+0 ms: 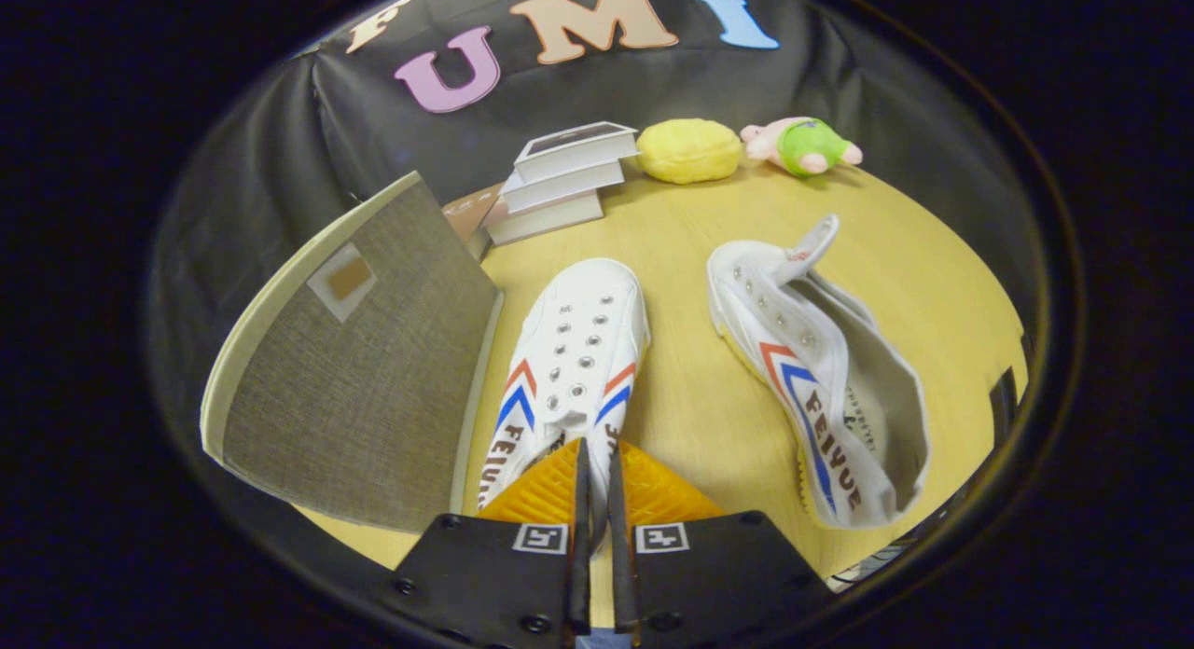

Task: Open the storage box then place both shoes into the box .Put the left shoe in first, then the right shoe, with the right side of both shoes facing outward in a uniform manner.

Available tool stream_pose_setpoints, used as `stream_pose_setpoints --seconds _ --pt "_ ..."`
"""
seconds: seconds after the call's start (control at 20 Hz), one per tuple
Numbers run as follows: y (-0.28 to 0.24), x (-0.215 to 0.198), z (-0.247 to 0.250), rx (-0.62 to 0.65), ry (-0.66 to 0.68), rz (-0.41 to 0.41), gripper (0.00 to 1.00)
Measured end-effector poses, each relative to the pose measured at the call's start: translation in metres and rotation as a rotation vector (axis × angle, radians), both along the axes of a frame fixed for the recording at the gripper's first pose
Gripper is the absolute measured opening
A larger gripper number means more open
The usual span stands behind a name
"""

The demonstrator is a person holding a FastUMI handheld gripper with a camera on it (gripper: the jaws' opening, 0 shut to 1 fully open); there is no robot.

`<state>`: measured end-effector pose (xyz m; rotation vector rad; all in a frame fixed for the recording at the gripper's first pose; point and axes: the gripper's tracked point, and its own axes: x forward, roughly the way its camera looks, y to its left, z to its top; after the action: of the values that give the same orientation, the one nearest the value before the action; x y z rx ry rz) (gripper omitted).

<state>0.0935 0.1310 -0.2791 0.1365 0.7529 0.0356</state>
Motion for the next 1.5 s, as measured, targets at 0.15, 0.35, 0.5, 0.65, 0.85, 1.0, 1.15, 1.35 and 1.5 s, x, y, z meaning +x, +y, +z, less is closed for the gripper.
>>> stream_pose_setpoints --seconds 0.15,0.35,0.5,0.65,0.85,1.0,1.15,1.35,1.5 --pt "-0.005 0.0 0.0 0.008 0.007 -0.007 0.08" --pt "-0.005 -0.001 0.001 0.136 0.016 -0.05 0.04" --pt "-0.002 -0.001 0.005 0.321 0.027 -0.099 0.04" --pt "0.007 -0.003 0.015 0.479 0.039 -0.098 0.04" --pt "0.02 -0.018 0.043 0.579 0.04 -0.069 0.04" --pt "0.024 -0.027 0.073 0.588 0.007 -0.043 0.04" --pt "0.024 -0.032 0.1 0.577 -0.034 -0.03 0.04" --pt "0.033 -0.038 0.132 0.63 -0.061 -0.006 0.04" --pt "0.043 -0.038 0.155 0.632 -0.104 0.014 0.04"
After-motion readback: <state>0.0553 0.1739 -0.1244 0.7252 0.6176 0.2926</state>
